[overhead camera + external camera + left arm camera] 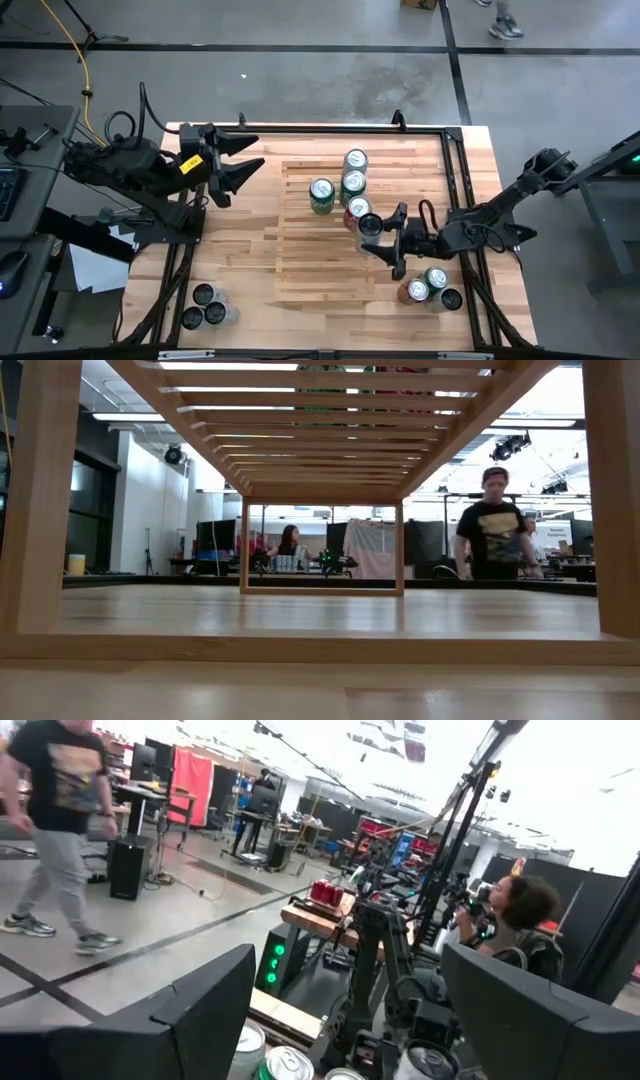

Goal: Place canned beverage on shelf
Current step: Put the top white pink soda can on the shelf

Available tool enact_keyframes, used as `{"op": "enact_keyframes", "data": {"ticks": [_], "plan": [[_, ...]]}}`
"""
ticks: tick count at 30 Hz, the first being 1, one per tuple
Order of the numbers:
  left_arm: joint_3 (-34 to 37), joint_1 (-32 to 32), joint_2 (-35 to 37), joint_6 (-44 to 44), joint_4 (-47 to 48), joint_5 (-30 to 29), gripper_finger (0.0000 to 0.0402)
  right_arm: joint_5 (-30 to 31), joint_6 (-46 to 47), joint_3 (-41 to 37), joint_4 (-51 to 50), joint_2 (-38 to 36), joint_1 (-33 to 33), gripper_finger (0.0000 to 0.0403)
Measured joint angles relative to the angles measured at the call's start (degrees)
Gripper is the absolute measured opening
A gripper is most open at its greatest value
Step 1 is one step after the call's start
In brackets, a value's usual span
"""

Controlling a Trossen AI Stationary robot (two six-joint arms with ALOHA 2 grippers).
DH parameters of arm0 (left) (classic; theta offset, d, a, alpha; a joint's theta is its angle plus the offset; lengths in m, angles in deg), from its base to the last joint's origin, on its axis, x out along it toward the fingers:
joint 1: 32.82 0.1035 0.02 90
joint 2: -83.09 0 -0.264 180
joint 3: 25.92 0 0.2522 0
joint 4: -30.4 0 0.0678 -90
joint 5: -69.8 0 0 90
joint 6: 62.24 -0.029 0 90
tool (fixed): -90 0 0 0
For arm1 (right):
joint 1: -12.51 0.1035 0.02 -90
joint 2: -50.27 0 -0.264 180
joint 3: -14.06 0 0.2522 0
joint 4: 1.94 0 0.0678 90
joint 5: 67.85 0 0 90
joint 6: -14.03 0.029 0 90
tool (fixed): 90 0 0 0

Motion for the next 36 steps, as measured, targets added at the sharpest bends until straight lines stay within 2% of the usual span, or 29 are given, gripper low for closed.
{"op": "enact_keyframes", "data": {"ticks": [10,21,28,36], "plan": [[0.0,0.0,0.0,-2.0,-0.3,-1.8,0.0312,-0.2,-1.4,0.0,-5.8,0.2,-0.2,0.0235],[0.0,0.0,0.0,-2.0,-0.3,-1.8,0.0312,-2.6,-1.4,0.1,-7.2,0.2,-2.9,0.0235],[0.0,0.0,0.0,-2.0,-0.3,-1.9,0.0312,-2.9,-1.4,0.1,-7.8,0.2,-3.2,0.0278],[0.0,0.0,0.0,-2.5,-0.2,-1.9,0.0312,-2.8,-1.3,0.1,-8.0,0.2,-3.2,0.0285]]}}
